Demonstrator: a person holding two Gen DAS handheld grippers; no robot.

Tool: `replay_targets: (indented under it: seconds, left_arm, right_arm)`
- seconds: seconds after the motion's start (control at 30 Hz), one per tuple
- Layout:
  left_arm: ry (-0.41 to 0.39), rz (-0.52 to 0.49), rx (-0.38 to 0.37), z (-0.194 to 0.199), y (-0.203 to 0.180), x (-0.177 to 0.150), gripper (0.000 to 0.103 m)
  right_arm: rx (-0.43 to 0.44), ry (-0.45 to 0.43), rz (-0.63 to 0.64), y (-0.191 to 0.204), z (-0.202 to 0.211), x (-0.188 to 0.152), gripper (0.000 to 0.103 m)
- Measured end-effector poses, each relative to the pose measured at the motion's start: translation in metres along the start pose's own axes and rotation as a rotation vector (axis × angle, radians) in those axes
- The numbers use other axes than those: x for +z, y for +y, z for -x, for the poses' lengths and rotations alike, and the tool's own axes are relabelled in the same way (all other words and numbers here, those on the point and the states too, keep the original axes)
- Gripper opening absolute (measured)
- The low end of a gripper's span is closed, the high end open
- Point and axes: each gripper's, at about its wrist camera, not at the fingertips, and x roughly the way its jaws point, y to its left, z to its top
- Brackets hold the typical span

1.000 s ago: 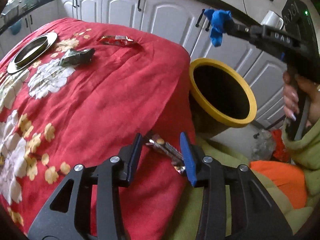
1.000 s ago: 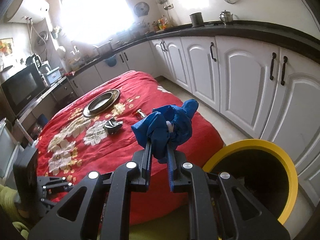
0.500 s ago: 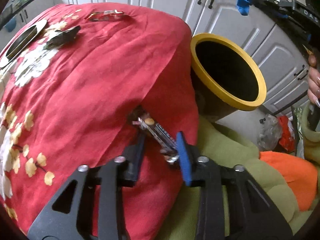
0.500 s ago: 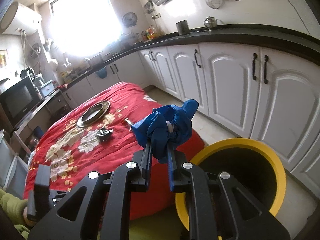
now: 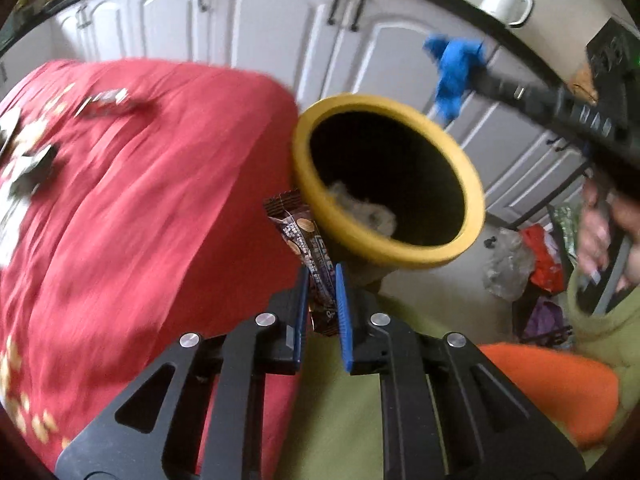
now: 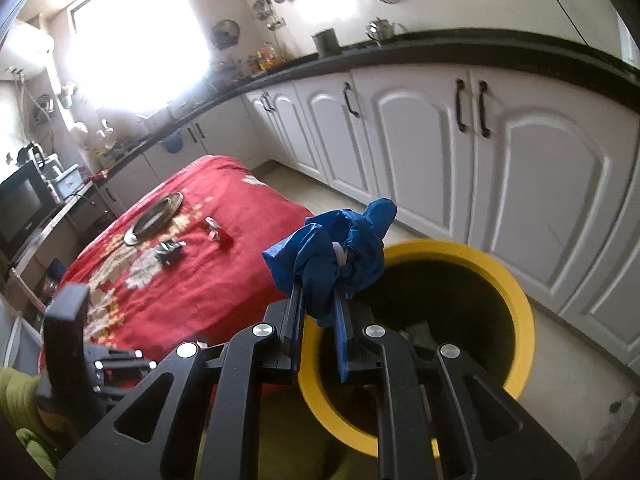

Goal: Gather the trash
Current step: 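Lift both held items and carry them over the yellow-rimmed bin, then open the left tool over the bin while the right tool releases the blue bag, then move both open tools back over the remaining wrappers on the table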

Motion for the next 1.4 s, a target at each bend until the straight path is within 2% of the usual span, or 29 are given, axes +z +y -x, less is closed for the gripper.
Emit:
replay_targets:
  seconds: [0.17,0.63,0.67,0.73,0.8,0.97,1.1,1.17,1.23,1.4]
  left_arm:
    - [-0.021,-0.047,-0.038,-0.018,-0.022,0.027,0.008]
    - [-0.002,-0.06,-0.092,-0.069,-0.044,0.074,0.011]
    - [-0.002,-0.059,-0.089,-0.071,-0.044,0.076,0.013]
    - [-0.003,-0.046,-0.082,-0.074,-0.042,0.079,0.031]
    - [-0.009,-0.036,-0.081,-0.072,-0.037,0.079,0.042]
    - [-0.034,0.002,-0.066,-0.064,-0.025,0.079,0.057]
    - [-0.081,0.056,-0.038,-0.045,-0.007,0.077,0.08]
    - [-0.105,0.075,-0.014,-0.035,0.003,0.075,0.084]
    - [-0.135,0.087,0.038,-0.023,0.013,0.072,0.092]
    - [-0.228,0.091,0.174,0.012,0.041,0.062,0.092]
  right_arm:
    - [-0.033,0.03,-0.03,-0.019,0.001,-0.015,0.013]
    - [-0.109,0.118,-0.097,-0.068,-0.006,-0.063,0.016]
    - [-0.11,0.12,-0.103,-0.071,-0.006,-0.065,0.016]
    - [-0.116,0.124,-0.111,-0.075,-0.006,-0.067,0.018]
    - [-0.119,0.123,-0.123,-0.079,-0.005,-0.068,0.029]
    - [-0.129,0.116,-0.138,-0.083,-0.005,-0.069,0.035]
    - [-0.131,0.103,-0.133,-0.079,-0.003,-0.064,0.045]
    - [-0.126,0.091,-0.121,-0.074,-0.002,-0.059,0.049]
    - [-0.119,0.081,-0.104,-0.066,-0.003,-0.053,0.054]
    - [-0.094,0.057,-0.029,-0.038,-0.008,-0.032,0.061]
